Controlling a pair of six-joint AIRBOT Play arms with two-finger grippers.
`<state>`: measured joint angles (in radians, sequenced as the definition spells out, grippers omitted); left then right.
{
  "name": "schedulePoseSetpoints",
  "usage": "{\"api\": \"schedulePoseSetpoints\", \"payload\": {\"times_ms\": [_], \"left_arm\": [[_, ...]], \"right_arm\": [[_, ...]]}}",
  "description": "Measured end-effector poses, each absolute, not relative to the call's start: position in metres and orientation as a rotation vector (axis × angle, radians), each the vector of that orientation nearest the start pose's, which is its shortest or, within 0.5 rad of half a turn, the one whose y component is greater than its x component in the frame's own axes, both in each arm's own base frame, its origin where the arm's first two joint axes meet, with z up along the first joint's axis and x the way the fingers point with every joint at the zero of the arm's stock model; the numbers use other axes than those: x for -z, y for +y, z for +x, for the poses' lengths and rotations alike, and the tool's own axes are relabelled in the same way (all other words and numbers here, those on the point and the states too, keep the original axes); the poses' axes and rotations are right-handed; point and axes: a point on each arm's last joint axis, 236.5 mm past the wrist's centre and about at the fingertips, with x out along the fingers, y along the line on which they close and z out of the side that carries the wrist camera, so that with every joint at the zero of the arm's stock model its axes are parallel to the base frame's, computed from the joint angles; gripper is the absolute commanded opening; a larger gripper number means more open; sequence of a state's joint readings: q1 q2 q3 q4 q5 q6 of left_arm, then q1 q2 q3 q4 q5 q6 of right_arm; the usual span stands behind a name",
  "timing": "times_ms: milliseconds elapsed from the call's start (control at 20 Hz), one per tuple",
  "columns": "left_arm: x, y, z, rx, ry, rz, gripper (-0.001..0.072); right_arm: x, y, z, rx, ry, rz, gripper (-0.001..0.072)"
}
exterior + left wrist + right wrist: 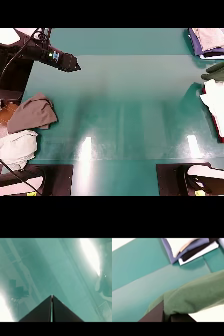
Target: Fold the shirts.
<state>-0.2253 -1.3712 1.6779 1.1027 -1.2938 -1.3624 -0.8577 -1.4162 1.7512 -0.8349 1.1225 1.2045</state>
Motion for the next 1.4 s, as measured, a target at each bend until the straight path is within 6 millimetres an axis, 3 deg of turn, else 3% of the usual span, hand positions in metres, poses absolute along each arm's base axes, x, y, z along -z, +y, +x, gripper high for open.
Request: {"api": "schedulePoseSetpoints", "payload": {"times_ms": [200, 450, 500, 550, 600, 650, 750, 950, 1050, 1150, 1300, 1350, 1400], "left_arm": [[-0.179, -0.200, 0.415, 0.655, 0.946, -0.045, 0.0027], [-0.178, -0.200, 0.415, 0.656, 0.948, -0.036, 0.0027], [-0.178, -0.199, 0.415, 0.655, 0.949, -0.034, 0.0027], [-0.177, -0.199, 0.415, 0.655, 0.949, -0.032, 0.0027], [-0.177, -0.199, 0.415, 0.656, 0.947, -0.028, 0.0027], [-0.177, -0.198, 0.415, 0.657, 0.946, -0.021, 0.0027], [-0.177, -0.198, 0.415, 0.660, 0.943, -0.012, 0.0027], [-0.176, -0.198, 0.414, 0.664, 0.945, -0.004, 0.0027], [-0.176, -0.198, 0.414, 0.665, 0.946, -0.004, 0.0027], [-0.176, -0.198, 0.414, 0.665, 0.945, -0.003, 0.0027], [-0.175, -0.198, 0.412, 0.668, 0.956, -0.001, 0.0027], [-0.174, -0.198, 0.410, 0.670, 0.963, 0.000, 0.0027], [-0.174, -0.198, 0.410, 0.670, 0.964, 0.000, 0.0027]], "right_arm": [[-0.240, -0.288, 0.393, 0.303, 0.563, 0.461, 0.0017], [-0.211, -0.299, 0.342, 0.453, 0.759, 0.494, 0.0037], [-0.203, -0.300, 0.330, 0.485, 0.811, 0.502, 0.0175], [-0.194, -0.301, 0.317, 0.520, 0.869, 0.506, 0.0392], [-0.187, -0.302, 0.304, 0.555, 0.922, 0.508, 0.0544], [-0.181, -0.304, 0.290, 0.592, 0.976, 0.510, 0.0590], [-0.171, -0.307, 0.264, 0.669, 1.066, 0.516, 0.0590], [-0.163, -0.304, 0.238, 0.741, 1.163, 0.546, 0.0587], [-0.162, -0.296, 0.242, 0.724, 1.175, 0.560, 0.0581], [-0.162, -0.277, 0.259, 0.644, 1.170, 0.582, 0.0576], [-0.168, -0.226, 0.303, 0.426, 1.141, 0.614, 0.0571], [-0.171, -0.203, 0.319, 0.336, 1.134, 0.617, 0.0526], [-0.175, -0.180, 0.333, 0.250, 1.128, 0.616, 0.0367]]}}
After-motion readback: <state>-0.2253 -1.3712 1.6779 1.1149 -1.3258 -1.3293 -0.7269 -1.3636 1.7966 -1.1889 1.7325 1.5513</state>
